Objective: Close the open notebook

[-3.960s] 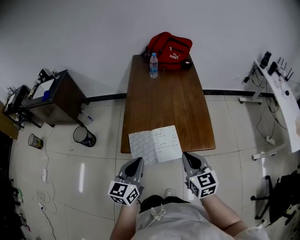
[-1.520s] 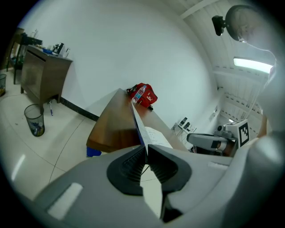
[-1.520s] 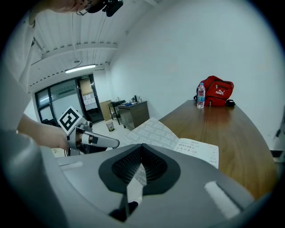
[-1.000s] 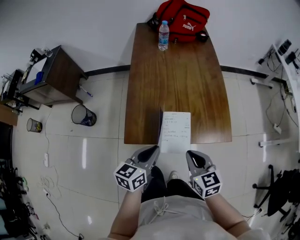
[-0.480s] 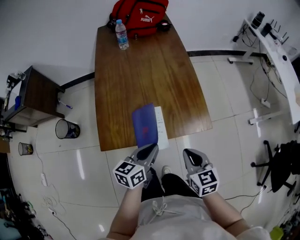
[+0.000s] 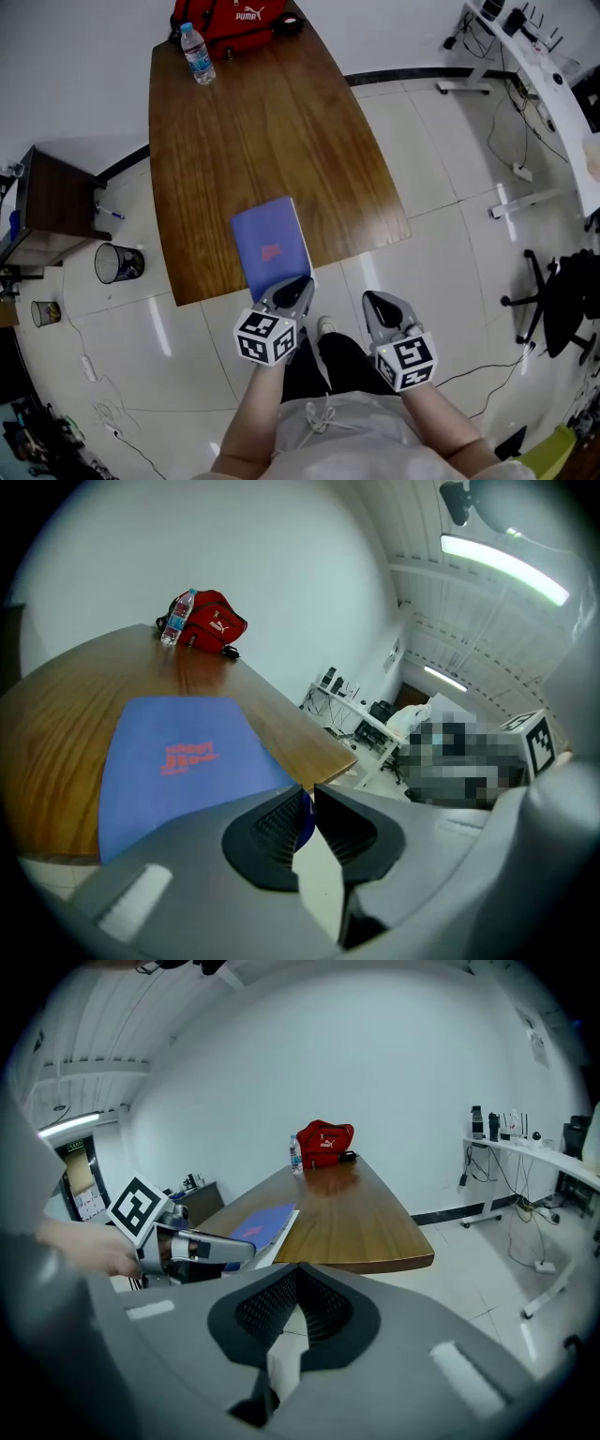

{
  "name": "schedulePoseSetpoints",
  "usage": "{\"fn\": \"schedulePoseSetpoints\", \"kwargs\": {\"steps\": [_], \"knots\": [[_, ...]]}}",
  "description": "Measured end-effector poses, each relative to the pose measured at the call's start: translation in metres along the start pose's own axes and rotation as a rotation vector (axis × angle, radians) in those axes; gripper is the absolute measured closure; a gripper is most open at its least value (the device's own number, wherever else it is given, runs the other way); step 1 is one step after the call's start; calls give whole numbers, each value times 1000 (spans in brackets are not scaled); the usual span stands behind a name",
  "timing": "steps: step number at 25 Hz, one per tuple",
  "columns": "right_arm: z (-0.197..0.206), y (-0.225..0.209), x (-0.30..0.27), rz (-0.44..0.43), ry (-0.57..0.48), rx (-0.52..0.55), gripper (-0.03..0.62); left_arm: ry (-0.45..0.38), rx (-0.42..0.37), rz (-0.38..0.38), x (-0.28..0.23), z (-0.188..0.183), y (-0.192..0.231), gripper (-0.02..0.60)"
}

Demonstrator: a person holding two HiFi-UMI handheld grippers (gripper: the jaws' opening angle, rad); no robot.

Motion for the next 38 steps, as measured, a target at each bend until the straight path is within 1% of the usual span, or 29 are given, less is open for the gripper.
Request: {"fn": "schedulePoseSetpoints", "kwargs": {"steps": [4,7,8,11,13,15,17,19,22,24,26,27,29,33,35,38], "knots": [[4,-10,3,16,7,-5,588,59,-25,-40,-14,7,4,535],[3,-14,3,25,7,-6,588,101,-61,-68,-19,9,2,524],[2,-15,3,26,5,-6,588,113,-72,-70,-22,9,1,506],[-5,-13,4,24,-11,-2,588,125,-86,-51,-25,8,-8,413],[-12,-10,4,17,-27,10,587,113,-92,-38,-21,3,-16,398],[-22,-8,5,8,-53,28,588,71,-114,-46,-10,-10,-25,396],[-35,-5,8,-3,-90,44,587,0,-153,-75,10,-27,-35,396],[-49,-1,13,-11,-133,63,588,-77,-213,-115,36,-48,-45,398],[-73,4,20,-25,-199,88,587,-181,-325,-183,80,-79,-60,410],[-86,8,27,-37,-240,103,588,-271,-391,-244,111,-95,-72,489],[-94,13,37,-49,-274,119,588,-351,-426,-306,140,-102,-83,552],[-98,16,41,-54,-290,128,588,-374,-432,-335,153,-104,-87,562],[-107,23,46,-70,-315,144,587,-397,-429,-390,178,-104,-89,575],[-114,35,54,-110,-326,172,588,-435,-407,-472,217,-95,-92,575],[-114,39,57,-118,-331,186,588,-436,-397,-494,229,-89,-94,575],[-113,46,61,-121,-351,195,588,-442,-396,-497,242,-81,-98,575]]}}
Point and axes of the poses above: the fingertips, and each gripper's own axes: x backward along the fingers, y to its left, z out of its underside, the point moved 9 cm from there along x, backward along the fingers, and after that the axes turned 9 degrees about z, right-handed, at the moved point
